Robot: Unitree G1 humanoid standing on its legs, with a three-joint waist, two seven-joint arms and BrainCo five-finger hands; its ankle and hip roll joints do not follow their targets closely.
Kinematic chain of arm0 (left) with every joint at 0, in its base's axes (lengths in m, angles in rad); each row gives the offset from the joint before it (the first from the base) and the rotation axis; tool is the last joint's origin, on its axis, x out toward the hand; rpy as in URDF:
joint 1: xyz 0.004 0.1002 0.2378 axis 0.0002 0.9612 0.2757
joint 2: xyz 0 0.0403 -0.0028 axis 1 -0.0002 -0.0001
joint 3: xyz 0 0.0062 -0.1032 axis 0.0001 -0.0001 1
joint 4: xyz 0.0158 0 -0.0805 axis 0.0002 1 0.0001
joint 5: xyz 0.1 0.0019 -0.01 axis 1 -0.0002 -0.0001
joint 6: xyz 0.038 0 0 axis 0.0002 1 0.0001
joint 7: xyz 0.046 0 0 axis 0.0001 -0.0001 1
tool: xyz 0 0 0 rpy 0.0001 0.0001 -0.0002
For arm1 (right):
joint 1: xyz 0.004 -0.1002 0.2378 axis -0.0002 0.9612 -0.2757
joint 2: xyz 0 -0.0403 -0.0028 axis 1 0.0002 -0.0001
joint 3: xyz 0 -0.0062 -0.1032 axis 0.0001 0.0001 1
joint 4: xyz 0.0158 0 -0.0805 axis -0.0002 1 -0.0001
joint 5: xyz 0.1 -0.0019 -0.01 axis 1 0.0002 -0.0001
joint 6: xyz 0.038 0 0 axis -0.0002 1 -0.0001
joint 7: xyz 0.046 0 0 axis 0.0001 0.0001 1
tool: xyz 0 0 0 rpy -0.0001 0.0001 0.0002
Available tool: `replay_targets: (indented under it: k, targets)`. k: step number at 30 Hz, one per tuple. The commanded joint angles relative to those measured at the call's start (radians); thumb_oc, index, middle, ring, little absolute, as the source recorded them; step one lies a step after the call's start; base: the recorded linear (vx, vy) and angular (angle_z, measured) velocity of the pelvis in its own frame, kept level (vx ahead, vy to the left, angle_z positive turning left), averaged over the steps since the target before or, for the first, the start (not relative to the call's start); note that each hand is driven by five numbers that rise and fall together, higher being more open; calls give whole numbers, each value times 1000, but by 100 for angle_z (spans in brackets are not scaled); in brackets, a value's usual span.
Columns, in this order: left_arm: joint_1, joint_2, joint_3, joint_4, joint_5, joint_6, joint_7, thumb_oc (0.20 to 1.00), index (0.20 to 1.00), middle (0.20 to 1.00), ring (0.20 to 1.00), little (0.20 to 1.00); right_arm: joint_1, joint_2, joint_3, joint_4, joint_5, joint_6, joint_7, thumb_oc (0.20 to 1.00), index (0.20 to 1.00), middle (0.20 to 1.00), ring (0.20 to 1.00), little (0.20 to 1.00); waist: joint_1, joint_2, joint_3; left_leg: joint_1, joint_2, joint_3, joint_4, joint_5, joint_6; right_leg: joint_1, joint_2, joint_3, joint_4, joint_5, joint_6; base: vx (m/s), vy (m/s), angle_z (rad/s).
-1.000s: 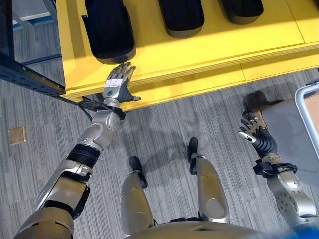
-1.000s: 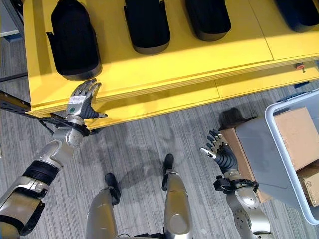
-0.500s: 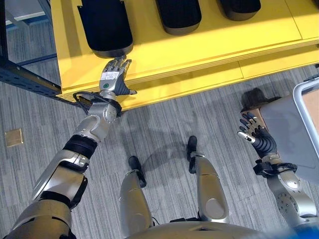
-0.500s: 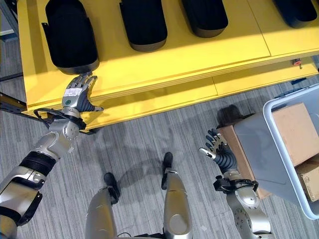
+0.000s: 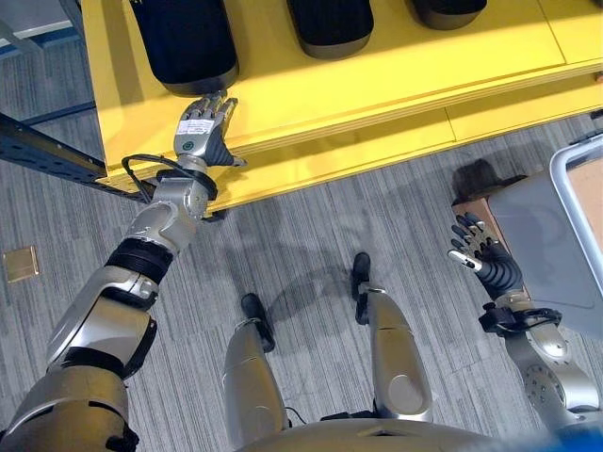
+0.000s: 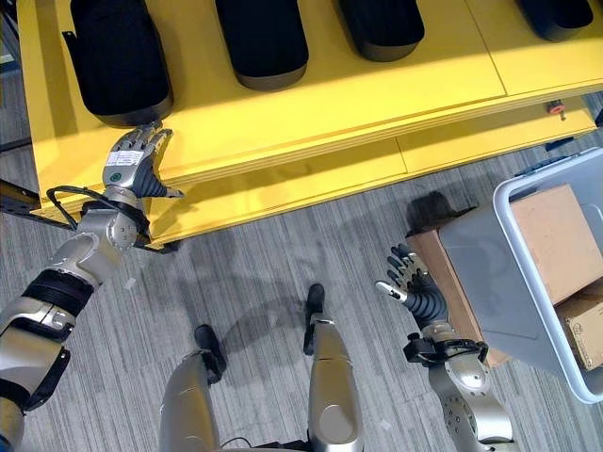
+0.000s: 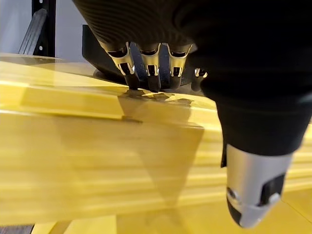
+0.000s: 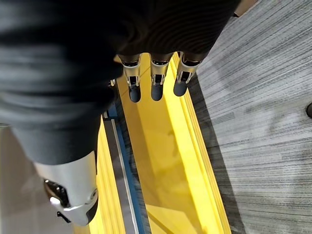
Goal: Move parts from the plastic box to the shelf.
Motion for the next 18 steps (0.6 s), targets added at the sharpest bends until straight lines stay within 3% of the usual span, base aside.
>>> replay_targets:
  k: [1,18]
  targets:
    - [-69,61,22,111,-59,36,-3,1000,1000,1000,1000,1000,23,-74,-16,-84,8,-47,13,1000,1000,1000,1000,1000,-21,-7,-44,32,24,-40,-21,34,-36,45,-68,58,61,-35,106,0,0,0]
    - [-193,99,-52,181,-102,27,-19,1000,1000,1000,1000,1000,26,-95,-17,-82,8,-46,24,1000,1000,1000,1000,1000,-30,-5,-54,11,24,-41,2,29,-33,21,-64,70,76,-33,109,0,0,0]
